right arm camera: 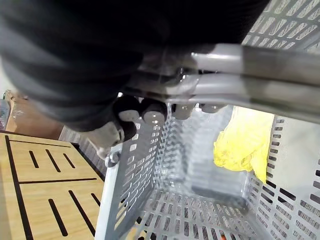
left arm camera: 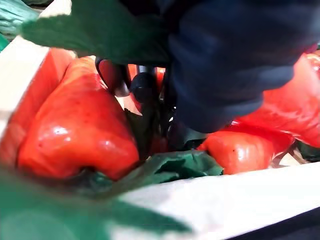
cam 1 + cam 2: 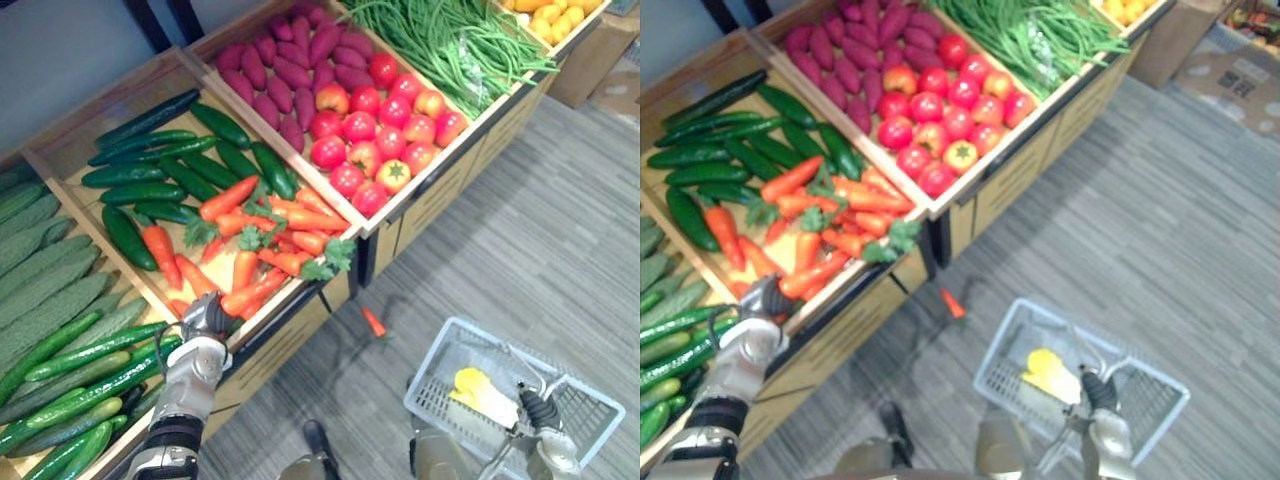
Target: Pick vegetable in the basket
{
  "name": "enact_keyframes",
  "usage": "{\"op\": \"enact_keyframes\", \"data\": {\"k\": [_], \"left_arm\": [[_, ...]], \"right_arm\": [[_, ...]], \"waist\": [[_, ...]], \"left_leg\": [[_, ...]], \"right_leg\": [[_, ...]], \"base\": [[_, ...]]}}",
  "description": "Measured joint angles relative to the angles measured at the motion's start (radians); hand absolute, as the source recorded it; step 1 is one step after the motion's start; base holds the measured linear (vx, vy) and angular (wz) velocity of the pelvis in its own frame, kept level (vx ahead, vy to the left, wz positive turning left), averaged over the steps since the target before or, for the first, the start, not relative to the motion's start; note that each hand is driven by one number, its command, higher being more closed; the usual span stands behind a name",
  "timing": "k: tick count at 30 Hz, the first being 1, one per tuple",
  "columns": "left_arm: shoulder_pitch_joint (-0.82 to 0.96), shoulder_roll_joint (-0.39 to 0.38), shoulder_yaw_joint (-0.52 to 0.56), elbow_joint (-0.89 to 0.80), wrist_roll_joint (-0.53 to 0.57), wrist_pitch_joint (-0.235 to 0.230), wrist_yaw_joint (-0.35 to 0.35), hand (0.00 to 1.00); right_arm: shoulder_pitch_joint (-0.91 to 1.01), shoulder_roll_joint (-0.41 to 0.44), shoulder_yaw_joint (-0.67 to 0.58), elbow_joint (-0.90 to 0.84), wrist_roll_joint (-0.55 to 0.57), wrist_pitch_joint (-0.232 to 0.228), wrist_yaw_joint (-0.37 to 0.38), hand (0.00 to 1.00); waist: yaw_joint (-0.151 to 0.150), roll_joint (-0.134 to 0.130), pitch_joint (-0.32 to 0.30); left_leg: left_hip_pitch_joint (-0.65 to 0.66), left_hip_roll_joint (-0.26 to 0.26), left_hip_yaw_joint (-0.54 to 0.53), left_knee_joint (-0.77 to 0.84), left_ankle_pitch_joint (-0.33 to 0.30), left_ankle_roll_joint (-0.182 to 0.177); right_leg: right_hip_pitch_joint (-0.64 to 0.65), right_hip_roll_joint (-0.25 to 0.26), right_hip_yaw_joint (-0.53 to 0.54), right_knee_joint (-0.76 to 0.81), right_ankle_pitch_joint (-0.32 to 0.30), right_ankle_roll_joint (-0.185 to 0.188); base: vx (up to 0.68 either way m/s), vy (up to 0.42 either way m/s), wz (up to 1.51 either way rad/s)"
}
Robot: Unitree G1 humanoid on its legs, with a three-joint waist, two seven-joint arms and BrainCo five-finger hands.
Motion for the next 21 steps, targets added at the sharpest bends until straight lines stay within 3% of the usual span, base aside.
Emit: {"op": "enact_keyframes", "data": {"k": [6, 21], "left_arm": [[0.002, 0.0, 0.001, -0.023, 0.0, 0.004, 0.012, 1.0], [0.105, -0.006, 0.027, -0.309, 0.0, 0.02, 0.033, 1.0]], "right_arm": [[0.001, 0.0, 0.0, 0.003, 0.0, 0.0, -0.001, 1.0], [0.027, 0.017, -0.005, 0.005, -0.002, 0.004, 0.0, 1.0]], "waist": [[0.001, -0.001, -0.001], [0.021, -0.002, -0.053]], "left_leg": [[0.006, 0.0, -0.006, -0.001, 0.0, 0.0], [0.024, -0.009, -0.045, -0.009, 0.012, 0.006]], "right_leg": [[0.011, 0.0, -0.007, 0.0, 0.0, 0.0], [0.052, -0.012, -0.053, -0.001, -0.001, 0.001]], "base": [[0.0, -0.006, 0.03], [-0.03, -0.01, 0.07]]}}
